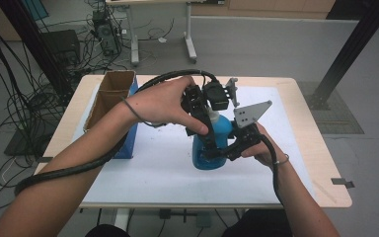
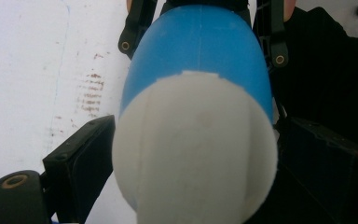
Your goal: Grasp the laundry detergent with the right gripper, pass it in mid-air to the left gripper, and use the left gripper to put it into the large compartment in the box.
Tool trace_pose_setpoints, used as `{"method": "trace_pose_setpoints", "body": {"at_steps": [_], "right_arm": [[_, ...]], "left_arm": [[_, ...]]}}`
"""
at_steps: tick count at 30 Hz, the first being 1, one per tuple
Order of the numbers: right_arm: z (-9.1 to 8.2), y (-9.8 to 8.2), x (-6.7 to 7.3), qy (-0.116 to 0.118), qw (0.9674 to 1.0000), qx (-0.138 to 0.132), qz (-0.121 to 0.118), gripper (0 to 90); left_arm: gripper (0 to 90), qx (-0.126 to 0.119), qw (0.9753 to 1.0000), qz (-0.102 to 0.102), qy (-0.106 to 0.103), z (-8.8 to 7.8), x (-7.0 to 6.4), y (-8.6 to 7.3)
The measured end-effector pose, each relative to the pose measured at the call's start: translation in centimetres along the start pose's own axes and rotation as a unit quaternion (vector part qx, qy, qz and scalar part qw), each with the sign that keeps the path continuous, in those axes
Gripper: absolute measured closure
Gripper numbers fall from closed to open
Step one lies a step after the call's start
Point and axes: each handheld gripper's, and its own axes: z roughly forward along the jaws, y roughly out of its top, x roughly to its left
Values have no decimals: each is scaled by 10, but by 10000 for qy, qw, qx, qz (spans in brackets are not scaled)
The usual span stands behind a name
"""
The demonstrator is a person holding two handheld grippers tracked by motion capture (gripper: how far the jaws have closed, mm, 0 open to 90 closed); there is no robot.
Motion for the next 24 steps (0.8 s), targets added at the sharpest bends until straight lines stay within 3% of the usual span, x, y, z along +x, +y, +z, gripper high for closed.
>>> {"method": "trace_pose_setpoints", "body": {"at_steps": [24], "right_arm": [[0,0,1,-12,10000,26,-18,435]], "left_arm": [[111,18,10000,-68,51,-2,1,-4]]}}
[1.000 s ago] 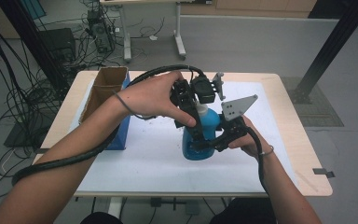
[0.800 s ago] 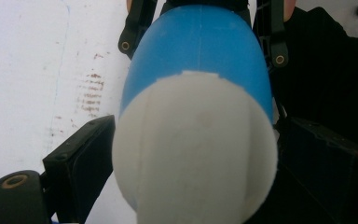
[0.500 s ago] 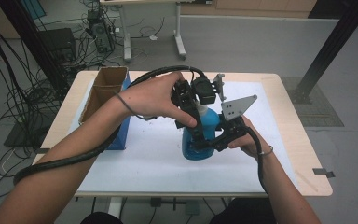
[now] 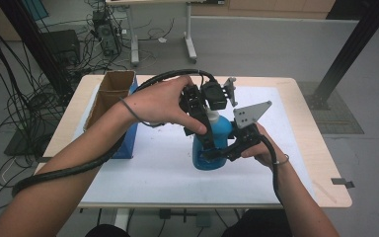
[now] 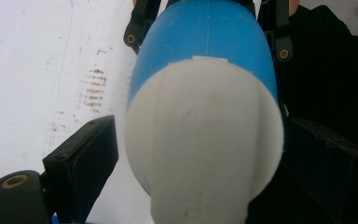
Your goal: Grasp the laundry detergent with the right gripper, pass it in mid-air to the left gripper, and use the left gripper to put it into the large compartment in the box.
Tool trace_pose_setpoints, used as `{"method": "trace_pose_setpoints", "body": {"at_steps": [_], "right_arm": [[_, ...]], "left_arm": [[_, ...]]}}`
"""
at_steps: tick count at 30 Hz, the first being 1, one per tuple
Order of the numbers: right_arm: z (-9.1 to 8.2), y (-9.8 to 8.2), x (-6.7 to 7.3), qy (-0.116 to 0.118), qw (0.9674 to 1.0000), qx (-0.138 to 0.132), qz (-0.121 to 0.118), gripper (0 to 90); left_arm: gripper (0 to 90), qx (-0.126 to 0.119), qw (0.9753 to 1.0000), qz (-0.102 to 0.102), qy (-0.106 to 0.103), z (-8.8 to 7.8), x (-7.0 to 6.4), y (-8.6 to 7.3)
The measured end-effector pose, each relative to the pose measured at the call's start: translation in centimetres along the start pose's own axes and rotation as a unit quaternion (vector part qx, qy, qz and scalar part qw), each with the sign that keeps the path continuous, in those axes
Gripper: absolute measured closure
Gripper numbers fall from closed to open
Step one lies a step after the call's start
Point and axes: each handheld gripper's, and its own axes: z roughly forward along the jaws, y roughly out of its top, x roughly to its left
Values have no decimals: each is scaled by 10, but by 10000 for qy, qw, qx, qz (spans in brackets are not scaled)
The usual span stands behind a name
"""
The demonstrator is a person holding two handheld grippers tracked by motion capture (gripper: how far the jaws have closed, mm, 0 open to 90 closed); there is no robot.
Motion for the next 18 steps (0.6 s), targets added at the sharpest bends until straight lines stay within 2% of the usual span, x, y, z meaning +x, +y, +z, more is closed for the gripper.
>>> {"method": "trace_pose_setpoints", "body": {"at_steps": [18], "right_arm": [[-1,1,0,-18,10000,-7,-16,436]], "left_arm": [[111,3,10000,-12,-1,0,0,-1]]}}
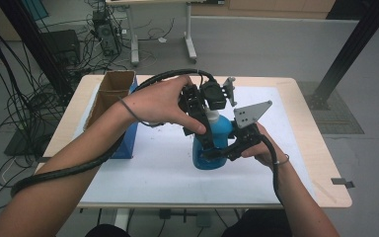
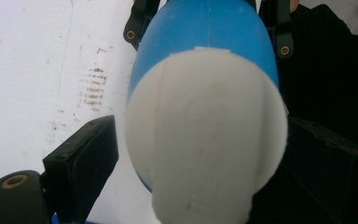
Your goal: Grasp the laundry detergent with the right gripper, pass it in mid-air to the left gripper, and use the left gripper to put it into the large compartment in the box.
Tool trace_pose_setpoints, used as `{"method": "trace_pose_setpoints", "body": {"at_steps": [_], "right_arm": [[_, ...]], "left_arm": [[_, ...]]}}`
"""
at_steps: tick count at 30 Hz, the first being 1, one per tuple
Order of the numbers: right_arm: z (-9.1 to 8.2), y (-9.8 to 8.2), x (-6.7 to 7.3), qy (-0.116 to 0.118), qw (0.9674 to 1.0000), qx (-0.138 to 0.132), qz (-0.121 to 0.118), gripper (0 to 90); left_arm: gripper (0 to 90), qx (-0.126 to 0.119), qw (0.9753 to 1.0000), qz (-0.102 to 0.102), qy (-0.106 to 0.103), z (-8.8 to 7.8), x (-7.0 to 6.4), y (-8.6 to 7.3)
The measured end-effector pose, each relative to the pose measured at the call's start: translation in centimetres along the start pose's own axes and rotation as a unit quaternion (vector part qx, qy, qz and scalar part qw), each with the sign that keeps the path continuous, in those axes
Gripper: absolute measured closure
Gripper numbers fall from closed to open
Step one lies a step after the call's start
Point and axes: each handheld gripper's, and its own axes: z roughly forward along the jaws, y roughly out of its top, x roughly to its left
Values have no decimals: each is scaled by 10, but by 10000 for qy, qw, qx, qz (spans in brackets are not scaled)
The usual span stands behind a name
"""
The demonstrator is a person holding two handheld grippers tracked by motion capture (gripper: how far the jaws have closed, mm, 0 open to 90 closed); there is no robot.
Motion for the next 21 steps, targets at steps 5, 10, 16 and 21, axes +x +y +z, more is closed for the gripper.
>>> {"method": "trace_pose_setpoints", "body": {"at_steps": [5,10,16,21], "right_arm": [[1,-1,0,6,10000,3,-1,435],[1,0,0,9,10000,8,-8,436],[0,1,1,13,10000,-10,-15,435],[0,1,1,19,10000,6,-26,435]], "left_arm": [[111,4,10000,5,7,-1,0,-1],[111,0,10000,-14,-2,-1,0,-1],[111,3,10000,-21,11,-1,0,-1],[111,14,10000,-8,17,-2,0,-2]]}}
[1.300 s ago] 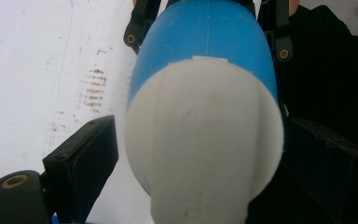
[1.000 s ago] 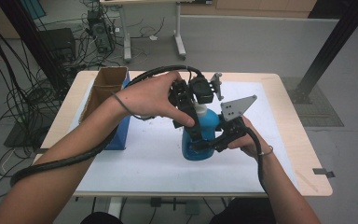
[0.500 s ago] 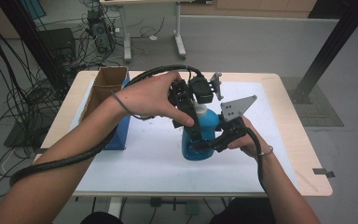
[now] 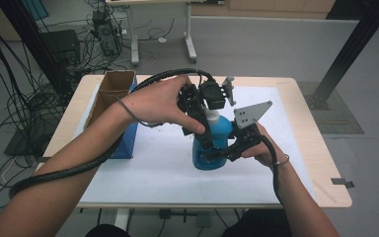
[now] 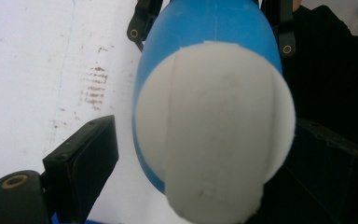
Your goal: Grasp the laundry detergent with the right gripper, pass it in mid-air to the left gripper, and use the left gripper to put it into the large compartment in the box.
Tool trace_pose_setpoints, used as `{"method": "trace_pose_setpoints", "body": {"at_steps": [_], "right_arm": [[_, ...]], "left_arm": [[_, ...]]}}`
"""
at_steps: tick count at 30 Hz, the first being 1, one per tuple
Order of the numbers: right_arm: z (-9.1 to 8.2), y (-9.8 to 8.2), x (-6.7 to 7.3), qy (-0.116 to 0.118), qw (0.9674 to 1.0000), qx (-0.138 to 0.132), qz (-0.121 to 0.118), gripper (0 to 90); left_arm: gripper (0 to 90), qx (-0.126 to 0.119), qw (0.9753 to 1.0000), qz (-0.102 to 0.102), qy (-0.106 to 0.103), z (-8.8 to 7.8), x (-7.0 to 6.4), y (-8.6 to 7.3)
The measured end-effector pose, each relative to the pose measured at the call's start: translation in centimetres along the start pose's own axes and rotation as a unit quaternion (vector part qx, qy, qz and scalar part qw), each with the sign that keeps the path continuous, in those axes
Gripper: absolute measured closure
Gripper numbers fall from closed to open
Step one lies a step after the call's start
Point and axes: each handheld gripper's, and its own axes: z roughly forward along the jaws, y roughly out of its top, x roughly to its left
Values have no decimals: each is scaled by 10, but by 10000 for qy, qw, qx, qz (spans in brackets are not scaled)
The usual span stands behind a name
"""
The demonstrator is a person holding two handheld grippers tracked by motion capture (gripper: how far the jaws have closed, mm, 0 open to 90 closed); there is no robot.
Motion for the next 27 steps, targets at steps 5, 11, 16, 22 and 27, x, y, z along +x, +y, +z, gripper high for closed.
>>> {"method": "trace_pose_setpoints", "body": {"at_steps": [5,11,16,22,27], "right_arm": [[0,0,0,4,10000,-4,4,435],[0,0,1,12,10000,2,-4,435],[0,0,1,19,10000,11,9,435],[1,0,1,27,10000,2,-3,435],[1,0,0,35,10000,5,-3,435]], "left_arm": [[111,-3,10000,-19,-7,1,0,0],[111,6,10000,-7,3,0,0,0],[110,14,10000,-5,-5,1,0,0],[110,0,10000,-34,-19,2,0,-1],[108,-5,10000,-42,-21,2,1,-1]]}}
